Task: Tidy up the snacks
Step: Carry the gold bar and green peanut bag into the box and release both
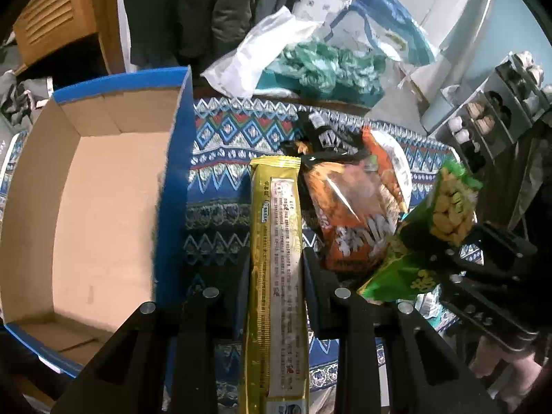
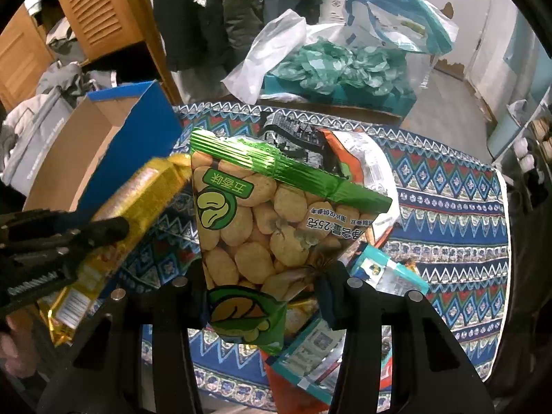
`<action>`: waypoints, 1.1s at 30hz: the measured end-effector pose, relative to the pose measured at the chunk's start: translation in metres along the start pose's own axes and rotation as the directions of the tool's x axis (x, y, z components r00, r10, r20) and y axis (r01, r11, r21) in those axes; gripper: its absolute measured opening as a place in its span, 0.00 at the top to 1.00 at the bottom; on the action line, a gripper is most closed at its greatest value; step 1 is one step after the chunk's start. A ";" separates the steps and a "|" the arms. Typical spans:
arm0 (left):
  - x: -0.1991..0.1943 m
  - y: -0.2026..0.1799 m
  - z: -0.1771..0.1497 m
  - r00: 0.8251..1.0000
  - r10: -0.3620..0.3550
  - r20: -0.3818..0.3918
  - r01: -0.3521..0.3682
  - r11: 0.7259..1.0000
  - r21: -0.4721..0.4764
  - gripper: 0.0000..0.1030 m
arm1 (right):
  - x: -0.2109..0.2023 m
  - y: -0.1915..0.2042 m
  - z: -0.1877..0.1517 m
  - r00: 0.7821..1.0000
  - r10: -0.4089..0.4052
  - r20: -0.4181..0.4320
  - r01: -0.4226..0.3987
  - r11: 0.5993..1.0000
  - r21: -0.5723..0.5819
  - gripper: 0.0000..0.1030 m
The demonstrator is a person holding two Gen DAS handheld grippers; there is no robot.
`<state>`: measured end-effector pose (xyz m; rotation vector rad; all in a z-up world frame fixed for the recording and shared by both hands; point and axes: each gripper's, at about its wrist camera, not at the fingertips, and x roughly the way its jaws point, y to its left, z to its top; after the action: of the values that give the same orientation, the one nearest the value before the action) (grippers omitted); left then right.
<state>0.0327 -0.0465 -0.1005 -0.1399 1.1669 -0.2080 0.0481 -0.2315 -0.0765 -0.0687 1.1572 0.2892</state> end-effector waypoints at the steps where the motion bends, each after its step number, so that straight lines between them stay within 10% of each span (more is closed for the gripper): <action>1: -0.003 0.000 0.000 1.000 -0.001 0.008 0.001 1.000 0.000 0.72 | 0.002 0.001 0.000 1.000 -0.003 -0.004 0.003 1.000 -0.003 0.55; 33: -0.082 0.097 0.018 0.983 0.063 0.172 -0.040 0.990 -0.133 0.72 | -0.011 0.100 0.057 0.989 0.144 0.035 -0.140 0.985 -0.099 0.55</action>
<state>0.0271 0.0671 -0.0410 -0.2366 1.0064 -0.0722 0.0691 -0.1262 -0.0337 -0.0639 1.1079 0.4711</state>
